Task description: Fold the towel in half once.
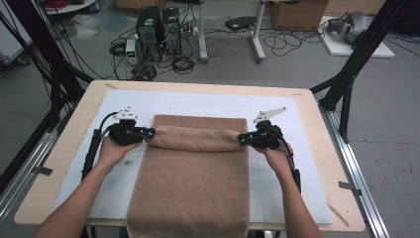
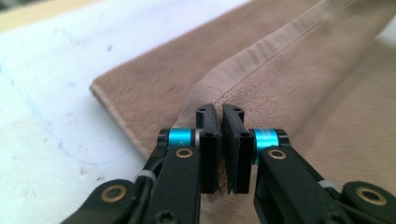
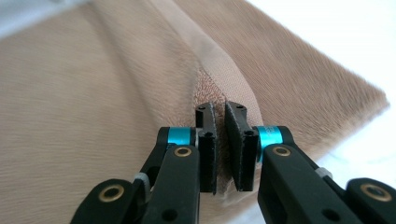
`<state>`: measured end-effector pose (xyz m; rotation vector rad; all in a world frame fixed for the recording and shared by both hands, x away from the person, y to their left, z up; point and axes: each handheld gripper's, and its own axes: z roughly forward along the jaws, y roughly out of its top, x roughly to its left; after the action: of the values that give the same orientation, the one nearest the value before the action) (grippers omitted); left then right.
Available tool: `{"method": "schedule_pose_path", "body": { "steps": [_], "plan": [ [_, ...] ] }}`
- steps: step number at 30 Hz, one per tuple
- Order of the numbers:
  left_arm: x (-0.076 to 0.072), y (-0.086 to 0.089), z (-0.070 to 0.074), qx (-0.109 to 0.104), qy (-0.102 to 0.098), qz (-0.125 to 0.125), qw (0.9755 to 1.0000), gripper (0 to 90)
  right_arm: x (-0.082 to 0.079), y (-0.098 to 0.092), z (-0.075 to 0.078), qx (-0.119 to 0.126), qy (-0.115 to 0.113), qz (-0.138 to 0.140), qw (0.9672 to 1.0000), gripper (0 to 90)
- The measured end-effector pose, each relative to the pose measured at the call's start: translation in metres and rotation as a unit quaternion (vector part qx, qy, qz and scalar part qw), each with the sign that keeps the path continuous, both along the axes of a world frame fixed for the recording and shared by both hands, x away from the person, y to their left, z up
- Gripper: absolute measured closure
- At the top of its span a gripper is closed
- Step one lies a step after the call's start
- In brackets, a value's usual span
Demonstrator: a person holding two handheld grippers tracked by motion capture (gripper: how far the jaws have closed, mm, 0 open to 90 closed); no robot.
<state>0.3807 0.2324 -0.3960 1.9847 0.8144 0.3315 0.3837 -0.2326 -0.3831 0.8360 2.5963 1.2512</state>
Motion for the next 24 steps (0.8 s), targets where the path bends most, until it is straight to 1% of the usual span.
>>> {"method": "schedule_pose_path", "body": {
  "steps": [1,3,4,6,7,8,9,10,12,13,14,15,16,17,20,22,23,24],
  "plan": [
    [-0.004,0.003,0.003,0.001,-0.004,-0.002,1.0000,84.9,-0.004,0.000,0.003,-0.002,-0.006,0.004,1.0000,83.5],
    [-0.015,0.008,0.006,-0.002,-0.014,-0.003,0.9999,84.9,-0.012,-0.001,0.007,0.008,-0.006,0.012,0.9999,83.5],
    [-0.021,0.010,0.006,-0.001,-0.019,-0.004,0.9998,84.9,-0.015,-0.001,0.008,0.008,-0.005,0.019,0.9998,83.5],
    [-0.035,0.013,0.005,-0.004,-0.027,-0.009,0.9996,84.8,-0.023,0.001,0.008,0.005,-0.008,0.031,0.9995,83.1],
    [-0.042,0.014,0.003,-0.001,-0.032,-0.013,0.9994,84.8,-0.028,0.002,0.007,0.003,-0.008,0.035,0.9993,82.9],
    [-0.049,0.016,0.001,-0.001,-0.034,-0.014,0.9993,84.8,-0.034,0.003,0.007,0.006,-0.012,0.042,0.9990,82.9],
    [-0.056,0.017,-0.001,-0.004,-0.032,-0.017,0.9993,84.7,-0.041,0.004,0.006,0.005,-0.014,0.050,0.9986,82.9],
    [-0.063,0.018,-0.003,-0.001,-0.036,-0.020,0.9992,84.7,-0.048,0.005,0.006,-0.002,-0.018,0.056,0.9983,83.0],
    [-0.075,0.019,-0.009,0.003,-0.035,-0.024,0.9991,84.7,-0.059,0.005,0.006,0.005,-0.019,0.066,0.9976,83.0],
    [-0.080,0.019,-0.012,0.003,-0.034,-0.026,0.9991,84.7,-0.064,0.005,0.006,0.005,-0.023,0.070,0.9973,83.0],
    [-0.085,0.019,-0.014,0.006,-0.032,-0.027,0.9991,84.8,-0.068,0.004,0.006,0.007,-0.021,0.072,0.9972,83.0],
    [-0.090,0.018,-0.016,0.016,-0.039,-0.031,0.9986,84.7,-0.072,0.004,0.006,0.010,-0.022,0.076,0.9968,83.0],
    [-0.094,0.018,-0.017,0.014,-0.042,-0.030,0.9986,84.8,-0.077,0.003,0.007,0.011,-0.025,0.081,0.9963,83.1],
    [-0.098,0.018,-0.017,0.013,-0.042,-0.030,0.9986,84.8,-0.081,0.003,0.007,0.010,-0.023,0.082,0.9963,83.1],
    [-0.111,0.018,-0.017,0.009,-0.040,-0.023,0.9989,84.8,-0.094,0.003,0.007,0.014,-0.023,0.099,0.9947,83.1],
    [-0.120,0.017,-0.014,0.006,-0.039,-0.036,0.9986,83.6,-0.103,0.002,0.009,0.007,-0.026,0.105,0.9941,82.2],
    [-0.123,0.017,-0.012,0.004,-0.039,-0.040,0.9984,79.6,-0.106,0.001,0.010,0.008,-0.030,0.109,0.9936,78.9],
    [-0.124,0.018,-0.008,-0.004,-0.038,-0.046,0.9982,75.2,-0.108,-0.001,0.012,0.018,-0.033,0.106,0.9937,75.5]
  ]
}}
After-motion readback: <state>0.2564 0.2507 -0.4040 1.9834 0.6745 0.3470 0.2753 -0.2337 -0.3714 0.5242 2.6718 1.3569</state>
